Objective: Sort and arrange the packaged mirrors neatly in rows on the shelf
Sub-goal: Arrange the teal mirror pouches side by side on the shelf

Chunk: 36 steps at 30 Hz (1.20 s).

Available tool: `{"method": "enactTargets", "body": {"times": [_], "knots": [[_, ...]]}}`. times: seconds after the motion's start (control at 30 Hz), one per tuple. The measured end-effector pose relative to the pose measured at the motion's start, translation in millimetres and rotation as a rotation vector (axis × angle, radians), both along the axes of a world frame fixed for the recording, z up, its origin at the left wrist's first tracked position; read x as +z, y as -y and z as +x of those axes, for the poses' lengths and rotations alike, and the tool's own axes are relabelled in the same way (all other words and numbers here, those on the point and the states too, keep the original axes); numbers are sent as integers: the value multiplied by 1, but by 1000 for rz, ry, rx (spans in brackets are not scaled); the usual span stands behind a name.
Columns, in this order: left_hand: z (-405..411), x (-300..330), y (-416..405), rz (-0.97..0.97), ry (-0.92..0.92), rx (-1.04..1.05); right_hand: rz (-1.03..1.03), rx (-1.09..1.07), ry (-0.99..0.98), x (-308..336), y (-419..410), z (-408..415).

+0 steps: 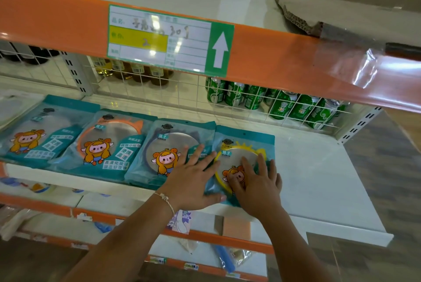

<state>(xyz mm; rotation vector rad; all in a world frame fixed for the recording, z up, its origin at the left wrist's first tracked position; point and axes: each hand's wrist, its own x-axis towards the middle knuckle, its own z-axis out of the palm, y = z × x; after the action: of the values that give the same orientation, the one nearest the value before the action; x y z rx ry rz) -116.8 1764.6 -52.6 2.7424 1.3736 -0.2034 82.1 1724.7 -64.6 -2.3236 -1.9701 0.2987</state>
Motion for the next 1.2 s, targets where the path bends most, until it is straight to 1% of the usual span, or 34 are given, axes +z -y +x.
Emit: {"method": "enactTargets", "body": {"times": [0.3, 0.5, 0.7, 0.83, 1.1, 1.2], "knots": [[2, -1, 0, 11, -5, 8, -1, 19, 41, -5, -2, 0], [4, -6, 1, 31, 13, 18, 12, 19, 33, -3, -3, 2], [6, -4, 3, 38, -19, 22, 4, 38, 21, 1, -5, 7], [6, -5, 3, 51, -8, 27, 11, 39, 40, -1, -1, 4], [8, -7, 7, 60, -93, 33, 2, 52, 29, 1, 0, 4], [11, -3, 8, 41, -83, 53, -4, 57, 3, 4, 0, 6]]}}
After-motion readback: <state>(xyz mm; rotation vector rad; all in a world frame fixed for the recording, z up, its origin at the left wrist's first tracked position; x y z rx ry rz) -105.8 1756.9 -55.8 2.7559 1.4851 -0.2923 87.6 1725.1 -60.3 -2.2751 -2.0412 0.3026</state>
